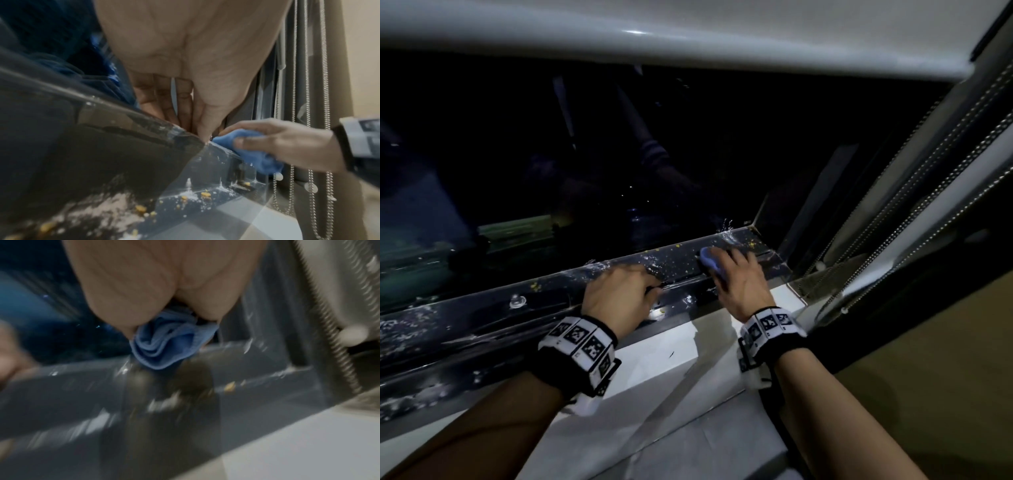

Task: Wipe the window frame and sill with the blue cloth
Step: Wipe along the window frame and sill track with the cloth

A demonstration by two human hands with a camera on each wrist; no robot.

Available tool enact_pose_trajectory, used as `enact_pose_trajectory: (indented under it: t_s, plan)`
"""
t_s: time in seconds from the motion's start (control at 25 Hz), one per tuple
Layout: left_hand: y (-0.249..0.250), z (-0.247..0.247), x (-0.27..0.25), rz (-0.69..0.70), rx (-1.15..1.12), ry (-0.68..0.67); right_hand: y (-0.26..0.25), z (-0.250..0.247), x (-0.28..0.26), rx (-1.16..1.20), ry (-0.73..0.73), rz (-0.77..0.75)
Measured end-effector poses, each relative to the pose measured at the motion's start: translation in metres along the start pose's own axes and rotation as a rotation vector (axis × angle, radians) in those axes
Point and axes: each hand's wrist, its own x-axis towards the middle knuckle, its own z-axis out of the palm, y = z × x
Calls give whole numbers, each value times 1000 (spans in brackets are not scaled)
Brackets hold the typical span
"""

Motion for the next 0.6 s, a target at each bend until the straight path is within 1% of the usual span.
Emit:
enact_pose_trajectory:
  t_s: [0.04,0.08,0.16,0.2,0.24,0.28,0.32,0.4,0.48,0.56,0.6]
  plan:
    - [-2,1,0,13,-1,1,7,-3,1,19,-3,-33]
    - [-3,1,0,25,-2,0,18,-8,4,58,33,9]
    - [-8,2,1,32,-20,-13,41,-23,11,108,146,201]
    - [-10,3,3,30,-26,-23,50,-28,14,50,165,266]
    - [-11,3,3,28,-28,-30,54,-28,16,-46,158,279]
    - [-13,4,4,28,-29,-26,55,-24,16,-125,145,265]
    - [-13,4,5,24,-31,-12,53,-17,18,-155,136,242]
    - [-10,6,3,9,-26,4,43,-6,15,-91,125,207]
    - [-7,6,2,5,-6,21,34,1,13,-22,89,92]
    - [-5,4,2,-20,-4,21,32,-2,11,20,-22,-48]
    - [-5,4,1,-32,-5,22,35,-7,14,71,-52,-70]
